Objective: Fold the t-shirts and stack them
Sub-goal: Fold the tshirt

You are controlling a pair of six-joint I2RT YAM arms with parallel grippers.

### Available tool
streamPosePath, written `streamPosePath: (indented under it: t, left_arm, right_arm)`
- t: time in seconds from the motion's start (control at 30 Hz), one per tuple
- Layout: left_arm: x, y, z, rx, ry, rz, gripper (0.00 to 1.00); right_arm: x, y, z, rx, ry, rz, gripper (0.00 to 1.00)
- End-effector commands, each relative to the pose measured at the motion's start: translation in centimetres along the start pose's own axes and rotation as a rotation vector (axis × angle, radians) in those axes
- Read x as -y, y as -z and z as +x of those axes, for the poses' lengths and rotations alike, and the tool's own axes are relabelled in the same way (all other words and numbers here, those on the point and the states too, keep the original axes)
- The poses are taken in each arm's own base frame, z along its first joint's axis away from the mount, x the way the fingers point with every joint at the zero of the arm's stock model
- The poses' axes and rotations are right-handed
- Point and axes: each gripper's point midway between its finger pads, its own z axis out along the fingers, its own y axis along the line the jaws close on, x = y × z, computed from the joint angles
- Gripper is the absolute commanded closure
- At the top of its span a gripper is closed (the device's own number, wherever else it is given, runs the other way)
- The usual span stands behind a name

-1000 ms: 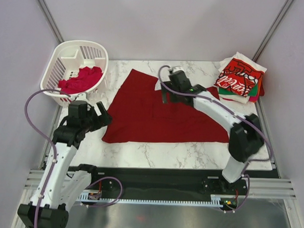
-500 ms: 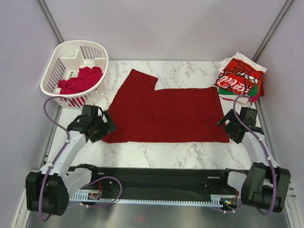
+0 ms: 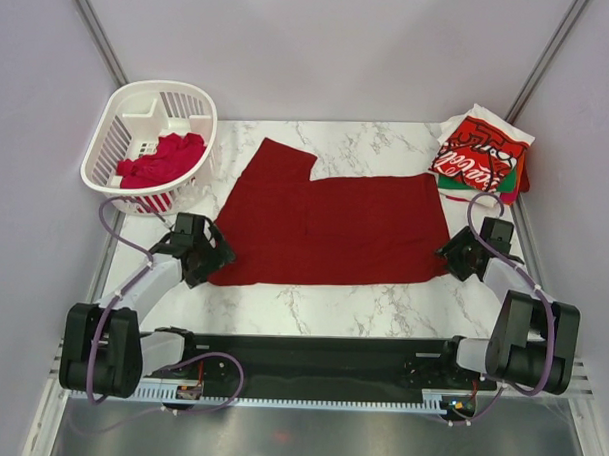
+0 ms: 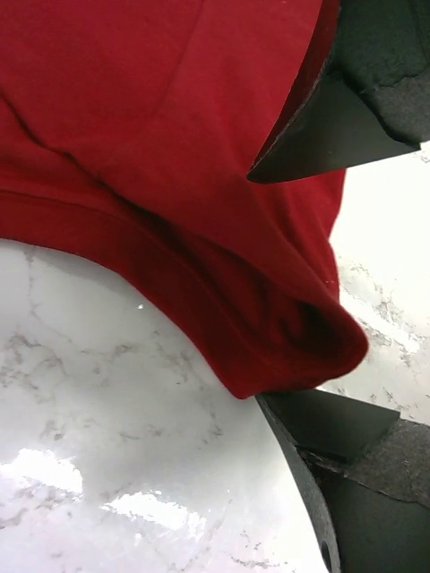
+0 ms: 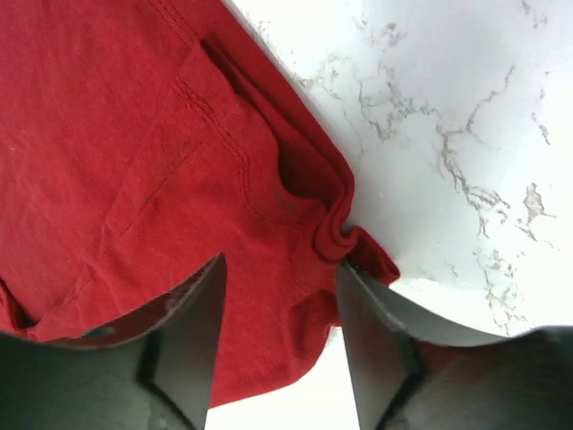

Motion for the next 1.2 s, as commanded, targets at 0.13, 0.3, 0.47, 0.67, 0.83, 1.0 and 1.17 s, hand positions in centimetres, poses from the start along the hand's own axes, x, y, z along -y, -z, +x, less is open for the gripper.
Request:
streamPosePath:
  t: [0.13, 0.3, 0.47, 0.67, 0.83, 1.0, 1.17]
  left_arm:
    - [0.6, -1.6, -1.9, 0.060, 0.061, -0.023, 0.07]
    - [1.3, -1.7, -2.0, 0.061, 0.063, 0.008, 0.80]
    - [1.6, -0.9, -1.7, 0.057, 0.061, 0.049, 0.98]
    - [1.7, 2.0, -1.3, 0.074, 0.076, 0.089, 0.98]
    - [1.6, 3.4, 0.0, 0.036, 0.090, 0.116, 0.98]
    - [1.7, 4.6, 1.3, 0.006, 0.126, 0.150, 0.98]
    - [2.0, 5.7, 2.3, -0.003, 0.202, 0.206, 0.98]
  right_arm:
    - [1.3, -0.1, 1.1, -0.013, 0.003, 0.031, 0.65]
    - [1.5, 0.2, 1.4, -0.014, 0.014, 0.029, 1.00]
    - [1.7, 1.6, 0.4, 0.049, -0.015, 0.015, 1.00]
    - [2.4, 5.1, -1.0, 0.139, -0.049, 0.029, 1.00]
    - [3.1, 6.0, 0.6, 0.120, -0.087, 0.042, 1.00]
    - [3.2, 6.8, 2.2, 0.071, -0.125, 0.044, 1.00]
    - [2.7, 8.6, 2.3, 0.093, -0.170, 0.044, 1.00]
